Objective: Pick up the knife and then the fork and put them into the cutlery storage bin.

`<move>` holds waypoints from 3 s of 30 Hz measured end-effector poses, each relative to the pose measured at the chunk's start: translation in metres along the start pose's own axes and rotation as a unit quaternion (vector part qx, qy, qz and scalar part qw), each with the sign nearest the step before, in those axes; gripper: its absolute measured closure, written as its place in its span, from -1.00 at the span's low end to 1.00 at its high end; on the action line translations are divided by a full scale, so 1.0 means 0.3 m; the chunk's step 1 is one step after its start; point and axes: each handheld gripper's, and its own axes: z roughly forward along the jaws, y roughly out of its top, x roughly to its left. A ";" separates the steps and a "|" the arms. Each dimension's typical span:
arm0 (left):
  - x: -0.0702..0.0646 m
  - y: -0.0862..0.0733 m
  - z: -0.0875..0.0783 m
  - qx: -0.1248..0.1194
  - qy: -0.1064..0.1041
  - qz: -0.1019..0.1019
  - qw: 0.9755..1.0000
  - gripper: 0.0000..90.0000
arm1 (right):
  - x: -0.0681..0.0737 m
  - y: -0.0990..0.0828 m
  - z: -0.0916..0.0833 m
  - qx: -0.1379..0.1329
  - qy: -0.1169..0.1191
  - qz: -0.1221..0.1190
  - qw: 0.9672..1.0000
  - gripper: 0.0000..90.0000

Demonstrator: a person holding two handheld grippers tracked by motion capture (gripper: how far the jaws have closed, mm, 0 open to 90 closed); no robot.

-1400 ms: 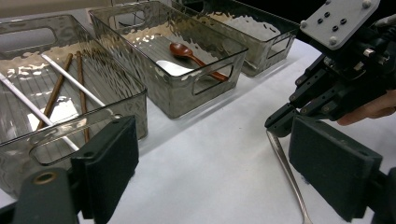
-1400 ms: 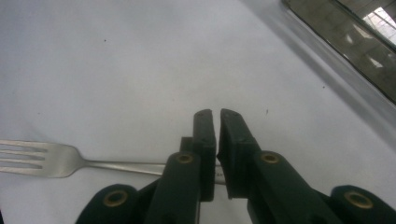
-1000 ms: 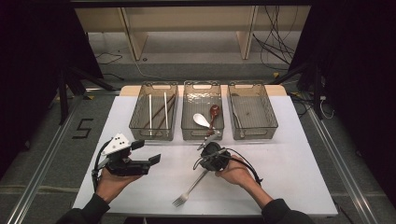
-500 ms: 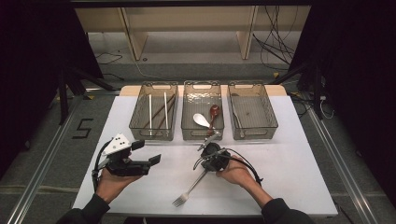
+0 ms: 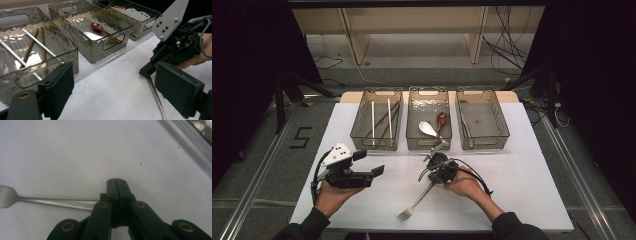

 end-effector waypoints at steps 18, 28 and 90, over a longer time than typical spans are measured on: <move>-0.001 0.000 -0.006 -0.004 0.000 0.002 1.000 -0.65 | 0.008 -0.080 -0.058 0.056 0.021 0.003 0.998 1.00; -0.002 0.000 -0.004 -0.003 0.001 0.002 1.000 -0.65 | 0.037 -0.142 -0.093 0.076 0.033 -0.001 0.997 1.00; -0.005 -0.002 0.000 0.001 0.000 0.005 1.000 -0.65 | 0.235 -0.096 -0.073 0.140 0.021 -0.176 0.974 0.83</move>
